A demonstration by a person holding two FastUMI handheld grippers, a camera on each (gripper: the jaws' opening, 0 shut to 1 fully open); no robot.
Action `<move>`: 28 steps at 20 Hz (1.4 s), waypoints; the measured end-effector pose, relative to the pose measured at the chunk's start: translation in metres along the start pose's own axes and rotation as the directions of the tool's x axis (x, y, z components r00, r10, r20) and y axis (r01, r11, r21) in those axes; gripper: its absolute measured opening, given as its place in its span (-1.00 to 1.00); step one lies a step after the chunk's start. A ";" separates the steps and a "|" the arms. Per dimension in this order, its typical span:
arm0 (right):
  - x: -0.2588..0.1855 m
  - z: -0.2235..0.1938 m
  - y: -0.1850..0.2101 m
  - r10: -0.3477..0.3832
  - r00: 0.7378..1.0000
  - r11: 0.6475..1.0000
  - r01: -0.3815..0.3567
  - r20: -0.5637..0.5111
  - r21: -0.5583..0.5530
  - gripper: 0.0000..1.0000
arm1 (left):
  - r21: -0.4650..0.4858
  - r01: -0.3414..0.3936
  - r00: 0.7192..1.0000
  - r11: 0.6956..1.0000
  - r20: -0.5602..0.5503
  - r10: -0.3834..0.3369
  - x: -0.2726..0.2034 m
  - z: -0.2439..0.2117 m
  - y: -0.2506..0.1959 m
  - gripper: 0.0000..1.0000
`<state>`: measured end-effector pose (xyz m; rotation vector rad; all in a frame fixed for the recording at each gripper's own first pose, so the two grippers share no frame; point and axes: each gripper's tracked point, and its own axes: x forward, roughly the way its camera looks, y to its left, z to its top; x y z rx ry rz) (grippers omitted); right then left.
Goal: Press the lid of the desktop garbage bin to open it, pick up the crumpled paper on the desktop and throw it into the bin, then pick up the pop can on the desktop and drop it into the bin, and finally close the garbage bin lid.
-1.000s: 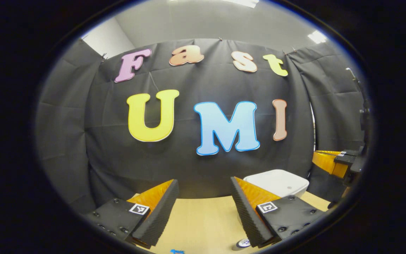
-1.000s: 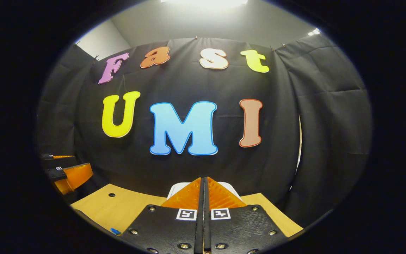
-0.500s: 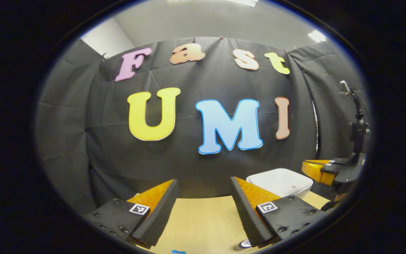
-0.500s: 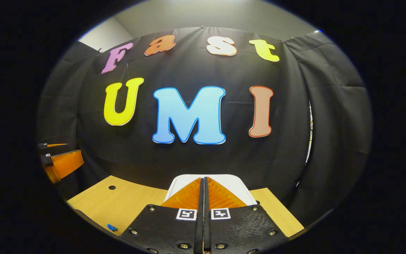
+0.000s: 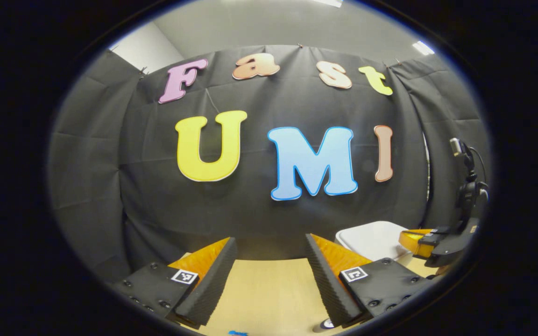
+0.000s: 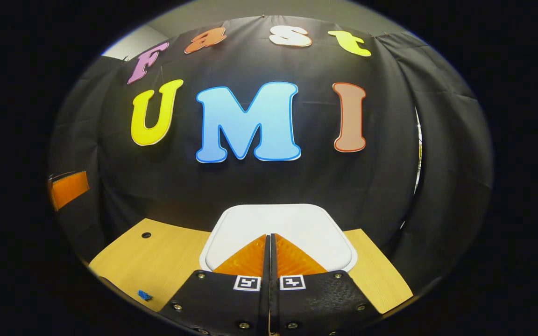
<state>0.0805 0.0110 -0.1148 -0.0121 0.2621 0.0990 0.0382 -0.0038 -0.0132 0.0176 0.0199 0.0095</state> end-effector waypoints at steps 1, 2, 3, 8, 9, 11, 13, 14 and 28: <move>0.001 0.000 0.000 -0.001 1.000 1.000 0.001 -0.003 0.003 -0.99 | -0.001 0.000 1.000 1.000 -0.001 0.000 0.001 0.000 0.001 0.92; 0.001 -0.003 0.000 -0.001 1.000 1.000 0.001 -0.006 0.006 -0.99 | 0.000 -0.002 1.000 1.000 -0.002 0.002 0.000 -0.001 0.002 0.92; 0.002 -0.005 0.000 0.001 1.000 1.000 0.000 -0.011 0.008 -0.99 | 0.001 -0.003 1.000 1.000 -0.002 0.003 -0.001 -0.001 0.004 0.92; 0.007 -0.014 -0.002 0.001 1.000 1.000 0.000 -0.018 0.023 -0.99 | 0.001 -0.006 1.000 1.000 -0.002 0.006 -0.002 -0.001 0.004 0.92; 0.006 -0.015 -0.001 0.000 1.000 1.000 0.001 -0.019 0.022 -0.99 | 0.000 -0.007 1.000 1.000 -0.001 0.007 -0.003 -0.001 0.004 0.92; 0.006 -0.018 0.000 -0.004 1.000 1.000 0.004 -0.020 0.010 -0.99 | 0.000 -0.009 1.000 1.000 -0.005 0.009 -0.002 -0.002 0.004 0.92; 0.006 -0.020 0.000 -0.003 1.000 1.000 0.003 -0.014 -0.003 -0.98 | -0.002 -0.010 1.000 1.000 -0.003 0.010 -0.003 -0.002 0.005 0.92; 0.006 -0.020 -0.001 0.000 1.000 1.000 0.000 -0.015 0.008 -0.98 | -0.003 -0.009 1.000 1.000 -0.001 0.009 -0.004 -0.002 0.004 0.92; -0.008 0.008 -0.001 0.009 0.999 0.998 -0.011 0.041 0.056 -0.99 | -0.040 -0.044 0.999 0.998 0.001 0.044 -0.026 -0.012 0.030 0.92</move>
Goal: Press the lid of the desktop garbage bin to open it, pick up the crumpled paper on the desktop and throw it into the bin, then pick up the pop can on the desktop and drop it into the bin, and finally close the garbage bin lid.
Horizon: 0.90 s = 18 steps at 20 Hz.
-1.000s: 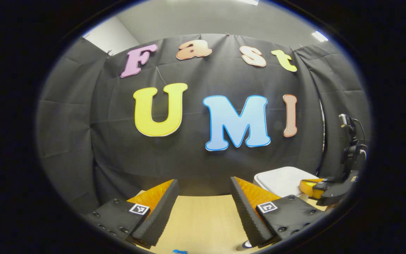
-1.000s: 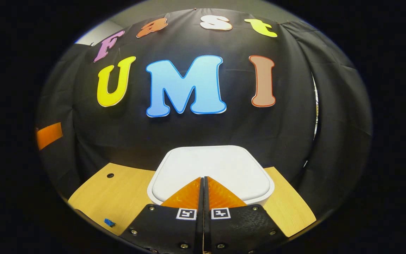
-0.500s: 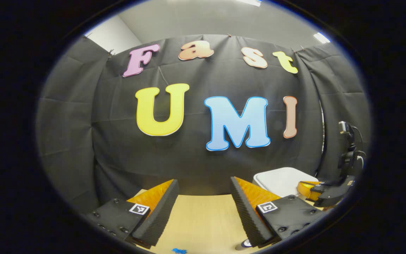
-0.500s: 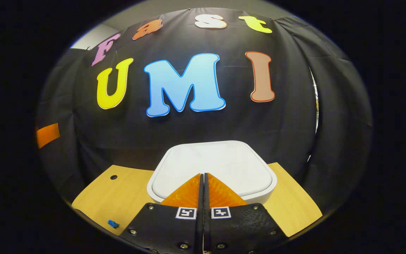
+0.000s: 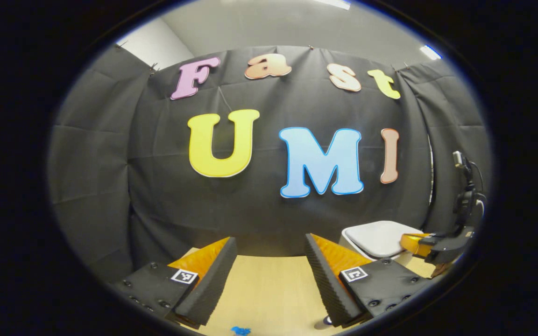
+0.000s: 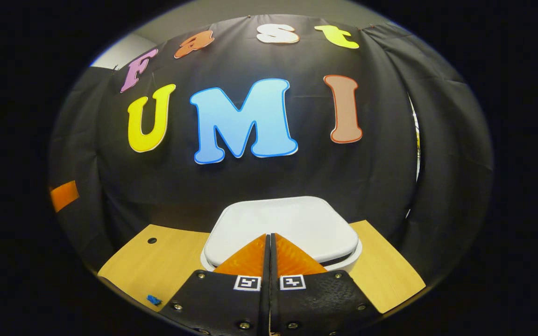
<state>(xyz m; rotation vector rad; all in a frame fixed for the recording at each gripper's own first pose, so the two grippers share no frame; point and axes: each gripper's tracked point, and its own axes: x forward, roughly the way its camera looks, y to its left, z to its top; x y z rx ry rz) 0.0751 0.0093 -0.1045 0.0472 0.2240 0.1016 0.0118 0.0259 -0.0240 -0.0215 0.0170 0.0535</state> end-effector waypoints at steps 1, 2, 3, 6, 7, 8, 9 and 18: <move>-0.004 0.009 0.001 0.001 1.000 1.000 -0.001 0.020 0.000 -0.99 | -0.003 -0.002 1.000 1.000 0.000 0.002 -0.001 0.001 0.001 0.92; -0.007 0.016 0.002 0.000 0.999 1.000 0.000 0.036 0.000 -0.99 | -0.006 -0.004 1.000 1.000 0.001 0.004 -0.001 0.001 0.003 0.92; -0.009 0.023 0.003 0.000 0.999 1.000 0.000 0.051 0.000 -0.99 | -0.010 -0.006 1.000 1.000 0.001 0.006 -0.003 0.000 0.005 0.92; -0.016 0.040 0.005 -0.008 0.996 1.000 0.008 0.087 -0.004 -0.99 | -0.017 -0.021 1.000 1.000 -0.003 0.021 -0.007 -0.001 0.015 0.92; -0.019 0.044 0.006 -0.012 0.995 1.000 0.014 0.095 -0.015 -0.99 | -0.017 -0.024 1.000 1.000 -0.001 0.024 -0.008 -0.002 0.017 0.92; -0.021 0.045 0.009 -0.010 0.995 1.000 0.013 0.100 -0.023 -0.99 | -0.016 -0.026 1.000 1.000 0.000 0.026 -0.009 -0.002 0.019 0.92; -0.025 0.047 0.014 -0.004 0.995 1.000 0.007 0.105 -0.025 -0.99 | -0.013 -0.031 1.000 0.999 0.000 0.031 -0.011 -0.004 0.022 0.92; -0.045 0.054 0.045 0.043 0.993 0.999 -0.040 0.110 -0.022 -0.99 | 0.003 -0.044 0.999 0.999 -0.019 0.044 -0.018 -0.035 0.048 0.92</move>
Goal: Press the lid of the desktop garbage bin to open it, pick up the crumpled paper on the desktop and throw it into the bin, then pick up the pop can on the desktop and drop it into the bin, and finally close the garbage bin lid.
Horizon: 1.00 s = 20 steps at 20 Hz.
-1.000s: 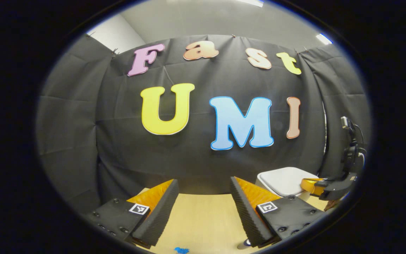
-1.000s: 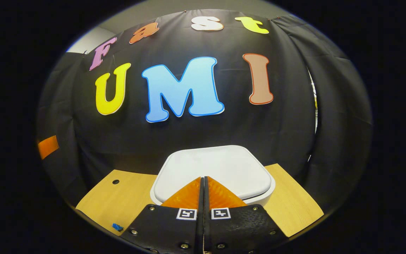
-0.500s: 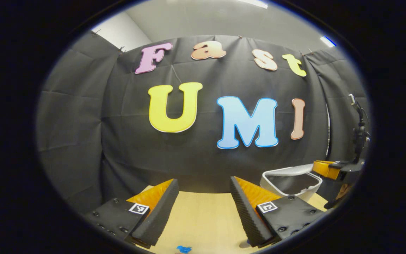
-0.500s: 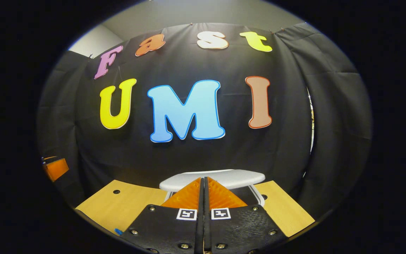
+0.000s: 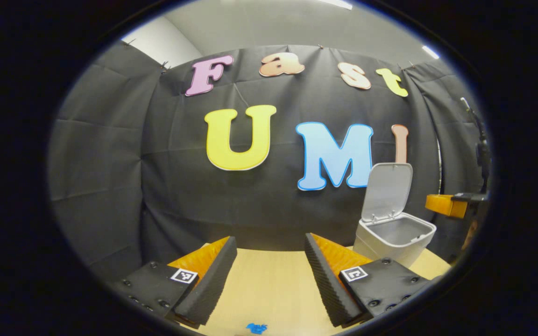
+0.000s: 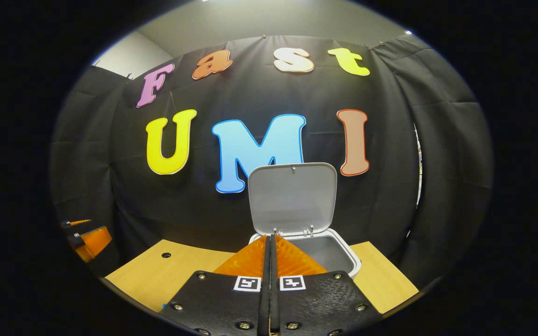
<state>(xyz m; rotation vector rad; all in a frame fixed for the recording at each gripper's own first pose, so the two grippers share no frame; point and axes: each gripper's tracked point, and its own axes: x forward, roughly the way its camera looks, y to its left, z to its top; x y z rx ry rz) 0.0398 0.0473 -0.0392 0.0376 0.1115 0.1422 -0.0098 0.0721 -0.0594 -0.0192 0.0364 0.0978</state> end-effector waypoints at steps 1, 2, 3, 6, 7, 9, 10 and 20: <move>-0.003 0.002 0.002 0.002 1.000 1.000 -0.002 0.001 -0.002 -0.99 | -0.002 0.003 1.000 1.000 -0.008 -0.003 0.000 -0.006 0.001 0.92; -0.005 0.004 0.003 0.002 1.000 1.000 -0.002 0.000 -0.004 -0.99 | -0.006 0.005 1.000 1.000 -0.020 -0.005 -0.001 -0.014 0.003 0.92; -0.006 0.005 0.005 0.004 1.000 1.000 -0.004 -0.001 -0.007 -0.99 | -0.013 0.002 0.999 1.000 -0.041 -0.003 -0.002 -0.026 0.007 0.92; -0.010 0.015 0.010 0.008 1.000 1.000 -0.008 0.008 -0.013 -0.99 | -0.029 0.003 0.996 1.000 -0.091 -0.006 -0.004 -0.058 0.014 0.92; -0.011 0.017 0.012 0.010 1.000 1.000 -0.010 0.010 -0.015 -0.99 | -0.032 0.006 0.994 0.999 -0.109 -0.009 -0.005 -0.070 0.017 0.92; -0.011 0.020 0.014 0.010 1.000 1.000 -0.010 0.011 -0.022 -0.99 | -0.035 0.011 0.989 0.999 -0.149 -0.016 -0.008 -0.093 0.020 0.92; -0.011 0.021 0.014 0.008 1.000 1.000 -0.007 0.010 -0.026 -0.99 | -0.038 0.017 0.986 0.999 -0.168 -0.023 -0.010 -0.104 0.020 0.92; -0.010 0.017 0.008 -0.024 1.000 0.998 0.024 -0.011 -0.056 -0.99 | -0.088 0.041 0.919 0.995 -0.388 -0.072 -0.026 -0.214 0.025 0.92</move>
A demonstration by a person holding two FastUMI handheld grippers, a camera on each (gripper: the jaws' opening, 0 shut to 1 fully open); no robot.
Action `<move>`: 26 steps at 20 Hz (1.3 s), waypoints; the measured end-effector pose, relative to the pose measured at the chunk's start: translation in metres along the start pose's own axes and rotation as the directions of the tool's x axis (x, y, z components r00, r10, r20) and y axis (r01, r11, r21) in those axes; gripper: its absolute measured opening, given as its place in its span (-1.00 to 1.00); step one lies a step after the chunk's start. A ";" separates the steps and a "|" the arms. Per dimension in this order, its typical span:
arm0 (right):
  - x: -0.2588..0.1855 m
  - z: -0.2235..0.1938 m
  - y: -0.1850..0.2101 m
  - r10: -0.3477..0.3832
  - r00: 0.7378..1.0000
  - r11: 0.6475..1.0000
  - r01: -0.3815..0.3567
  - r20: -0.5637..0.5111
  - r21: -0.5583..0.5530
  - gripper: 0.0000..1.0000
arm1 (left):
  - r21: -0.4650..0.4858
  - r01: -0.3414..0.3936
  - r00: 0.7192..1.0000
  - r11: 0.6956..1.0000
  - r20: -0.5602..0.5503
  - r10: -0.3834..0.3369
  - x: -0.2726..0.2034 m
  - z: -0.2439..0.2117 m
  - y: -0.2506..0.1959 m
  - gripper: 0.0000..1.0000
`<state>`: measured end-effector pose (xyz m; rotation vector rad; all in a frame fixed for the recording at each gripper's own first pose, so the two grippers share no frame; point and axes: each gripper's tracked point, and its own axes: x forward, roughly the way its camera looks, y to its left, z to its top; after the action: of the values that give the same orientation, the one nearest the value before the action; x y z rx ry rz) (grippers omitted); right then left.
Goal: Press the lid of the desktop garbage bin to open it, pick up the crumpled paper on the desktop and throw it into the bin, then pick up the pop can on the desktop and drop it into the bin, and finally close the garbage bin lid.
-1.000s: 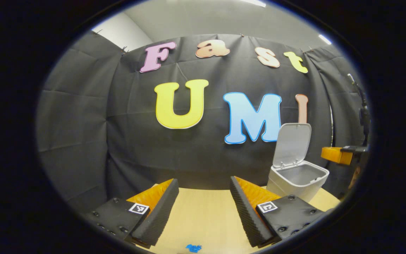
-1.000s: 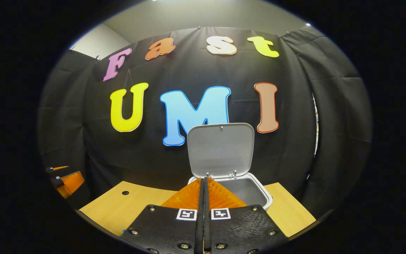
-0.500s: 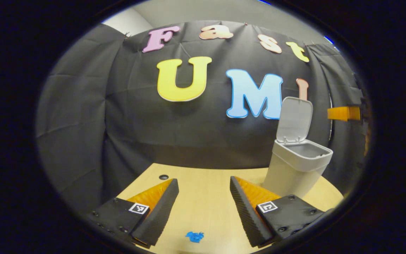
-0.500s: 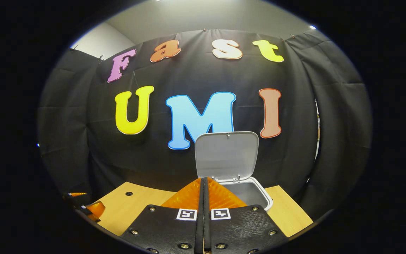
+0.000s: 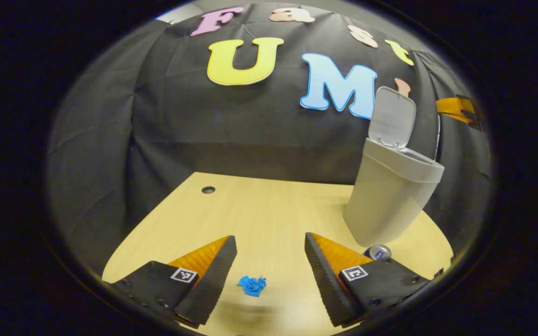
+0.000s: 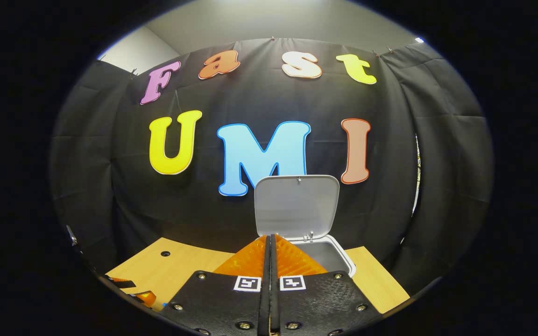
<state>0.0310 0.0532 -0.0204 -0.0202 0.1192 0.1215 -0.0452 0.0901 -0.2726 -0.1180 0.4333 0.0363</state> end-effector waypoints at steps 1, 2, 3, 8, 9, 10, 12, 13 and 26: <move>0.000 -0.002 -0.001 -0.003 1.000 1.000 0.003 -0.006 -0.002 -0.99 | 0.008 0.004 1.000 1.000 -0.027 -0.004 0.002 -0.013 0.002 0.93; 0.000 -0.003 -0.001 -0.005 1.000 1.000 0.005 -0.009 -0.002 -0.99 | 0.012 0.005 0.999 1.000 -0.044 -0.004 0.007 -0.019 0.003 0.93; 0.000 -0.004 -0.001 -0.007 1.000 1.000 0.007 -0.012 -0.002 -0.99 | 0.015 0.004 0.998 1.000 -0.061 -0.003 0.010 -0.028 0.006 0.93; -0.002 -0.012 -0.009 -0.027 0.999 1.000 0.026 -0.033 -0.008 -0.99 | 0.015 -0.015 0.989 1.000 -0.145 0.017 0.021 -0.070 0.018 0.93; -0.002 -0.015 -0.011 -0.031 0.999 1.000 0.031 -0.037 -0.008 -0.99 | 0.013 -0.015 0.987 1.000 -0.160 0.017 0.023 -0.076 0.021 0.93; -0.002 -0.016 -0.013 -0.035 0.999 0.999 0.035 -0.040 -0.006 -0.99 | 0.010 -0.016 0.985 1.000 -0.171 0.017 0.027 -0.079 0.022 0.93; -0.002 -0.018 -0.016 -0.046 0.998 0.999 0.046 -0.048 -0.001 -0.99 | 0.006 -0.017 0.981 1.000 -0.194 0.018 0.034 -0.087 0.027 0.93; -0.002 -0.020 -0.017 -0.050 0.997 0.999 0.050 -0.052 0.001 -0.99 | 0.005 -0.019 0.979 1.000 -0.205 0.020 0.037 -0.092 0.030 0.93; -0.007 -0.040 -0.044 -0.115 0.988 0.993 0.118 -0.104 0.021 -0.99 | 0.024 -0.057 0.934 0.998 -0.351 0.062 0.072 -0.147 0.053 0.93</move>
<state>0.0247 0.0075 -0.0583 -0.0061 0.2218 0.0019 -0.0445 0.1258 -0.4405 -0.0982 0.7964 0.0729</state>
